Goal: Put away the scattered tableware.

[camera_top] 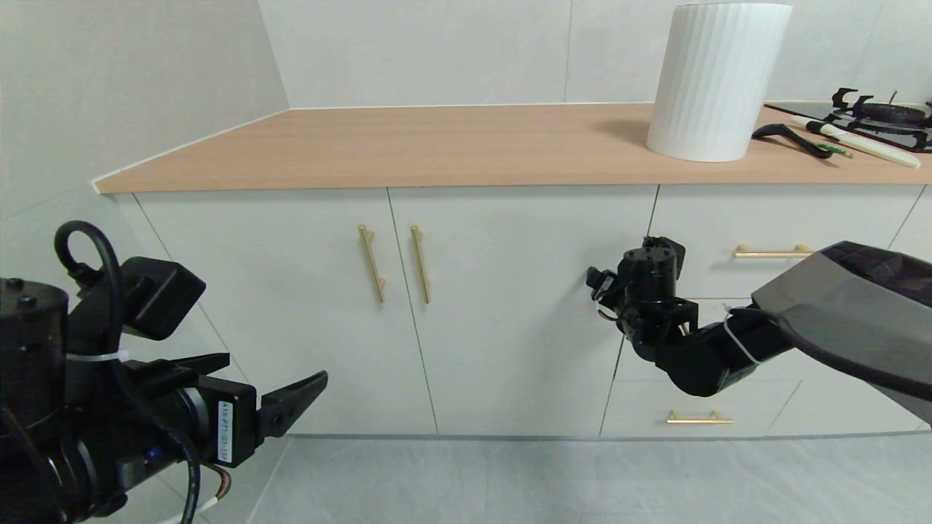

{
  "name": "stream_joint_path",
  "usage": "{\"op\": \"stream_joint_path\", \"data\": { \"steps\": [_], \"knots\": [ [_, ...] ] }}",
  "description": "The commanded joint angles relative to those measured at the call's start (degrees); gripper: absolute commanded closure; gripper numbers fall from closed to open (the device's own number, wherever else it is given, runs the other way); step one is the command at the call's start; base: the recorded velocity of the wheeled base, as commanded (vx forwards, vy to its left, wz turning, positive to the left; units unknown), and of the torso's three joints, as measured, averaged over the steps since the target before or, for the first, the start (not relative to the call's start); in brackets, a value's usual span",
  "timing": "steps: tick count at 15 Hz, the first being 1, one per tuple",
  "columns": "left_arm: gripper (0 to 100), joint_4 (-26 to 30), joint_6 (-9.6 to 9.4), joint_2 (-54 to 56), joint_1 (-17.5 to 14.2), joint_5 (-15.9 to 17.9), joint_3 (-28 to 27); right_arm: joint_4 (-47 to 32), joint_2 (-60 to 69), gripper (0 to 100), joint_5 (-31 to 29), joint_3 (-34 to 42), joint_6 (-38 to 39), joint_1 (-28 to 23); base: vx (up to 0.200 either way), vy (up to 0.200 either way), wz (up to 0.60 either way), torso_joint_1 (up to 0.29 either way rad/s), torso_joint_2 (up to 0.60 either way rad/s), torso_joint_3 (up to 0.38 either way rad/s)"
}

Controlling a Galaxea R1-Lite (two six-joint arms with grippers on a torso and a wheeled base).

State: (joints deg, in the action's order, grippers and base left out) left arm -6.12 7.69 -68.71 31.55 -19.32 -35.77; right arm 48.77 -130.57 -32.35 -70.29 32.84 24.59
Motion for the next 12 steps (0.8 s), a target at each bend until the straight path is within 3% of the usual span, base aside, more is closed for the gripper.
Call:
{"op": "stream_joint_path", "data": {
  "steps": [1,4,7,9,11,12],
  "knots": [
    [0,0.0,0.04,-0.1,0.0,-0.1,0.0,0.1,-0.5,0,-0.9,-0.6,0.0,-0.4,0.000,0.000,0.00,0.000,0.00,0.000],
    [0,0.0,0.04,0.0,0.0,0.0,0.0,0.1,0.1,0,-1.0,-0.2,-0.1,-0.3,0.000,0.000,0.00,0.000,0.00,0.000],
    [0,0.0,0.04,0.2,0.0,0.0,0.0,0.1,6.4,0,2.3,6.0,-0.2,1.0,0.000,0.000,0.00,0.000,0.00,0.000],
    [0,-0.1,-0.05,1.0,-0.3,0.0,0.4,-0.1,16.5,0,10.0,14.9,-1.6,2.4,0.000,0.000,0.00,0.000,0.00,0.000],
    [0,-0.3,-0.57,6.1,-1.8,0.0,1.3,0.0,33.3,0,16.1,26.7,-12.6,3.0,0.000,0.000,0.00,0.000,0.00,0.000],
    [0,-0.3,-1.80,9.7,-2.4,0.0,3.2,0.0,40.0,0,16.3,30.6,-16.0,3.0,0.000,0.000,0.00,0.000,0.00,0.000]
  ]
}}
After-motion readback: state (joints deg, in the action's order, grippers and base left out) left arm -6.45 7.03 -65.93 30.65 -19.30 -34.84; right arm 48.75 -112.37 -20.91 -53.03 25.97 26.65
